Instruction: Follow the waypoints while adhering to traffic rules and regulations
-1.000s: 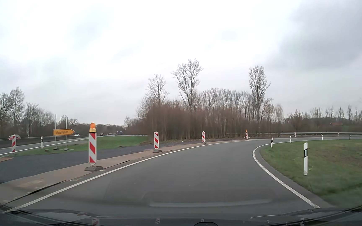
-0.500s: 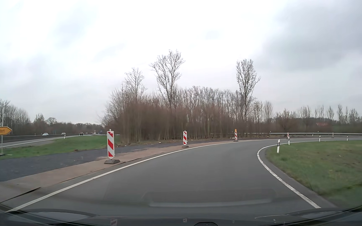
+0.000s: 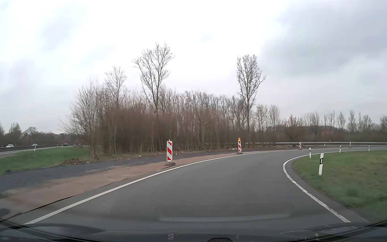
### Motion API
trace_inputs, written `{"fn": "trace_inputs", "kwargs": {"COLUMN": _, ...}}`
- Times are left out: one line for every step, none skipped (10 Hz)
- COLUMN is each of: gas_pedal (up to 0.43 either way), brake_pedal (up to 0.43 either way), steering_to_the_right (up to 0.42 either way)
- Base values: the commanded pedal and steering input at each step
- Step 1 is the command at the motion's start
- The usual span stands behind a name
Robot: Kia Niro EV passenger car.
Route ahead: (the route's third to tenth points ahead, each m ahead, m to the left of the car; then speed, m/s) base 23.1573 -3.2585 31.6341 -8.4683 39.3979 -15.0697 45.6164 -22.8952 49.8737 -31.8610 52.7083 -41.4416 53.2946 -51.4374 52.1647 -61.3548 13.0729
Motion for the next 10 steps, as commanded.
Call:
{"fn": "trace_inputs", "kwargs": {"gas_pedal": 0.138, "brake_pedal": 0.0, "steering_to_the_right": 0.072}}
{"fn": "trace_inputs", "kwargs": {"gas_pedal": 0.138, "brake_pedal": 0.0, "steering_to_the_right": 0.072}}
{"fn": "trace_inputs", "kwargs": {"gas_pedal": 0.138, "brake_pedal": 0.0, "steering_to_the_right": 0.072}}
{"fn": "trace_inputs", "kwargs": {"gas_pedal": 0.138, "brake_pedal": 0.0, "steering_to_the_right": 0.076}}
{"fn": "trace_inputs", "kwargs": {"gas_pedal": 0.138, "brake_pedal": 0.0, "steering_to_the_right": 0.081}}
{"fn": "trace_inputs", "kwargs": {"gas_pedal": 0.138, "brake_pedal": 0.0, "steering_to_the_right": 0.082}}
{"fn": "trace_inputs", "kwargs": {"gas_pedal": 0.138, "brake_pedal": 0.0, "steering_to_the_right": 0.085}}
{"fn": "trace_inputs", "kwargs": {"gas_pedal": 0.138, "brake_pedal": 0.0, "steering_to_the_right": 0.085}}
{"fn": "trace_inputs", "kwargs": {"gas_pedal": 0.138, "brake_pedal": 0.0, "steering_to_the_right": 0.085}}
{"fn": "trace_inputs", "kwargs": {"gas_pedal": 0.15, "brake_pedal": 0.0, "steering_to_the_right": 0.085}}
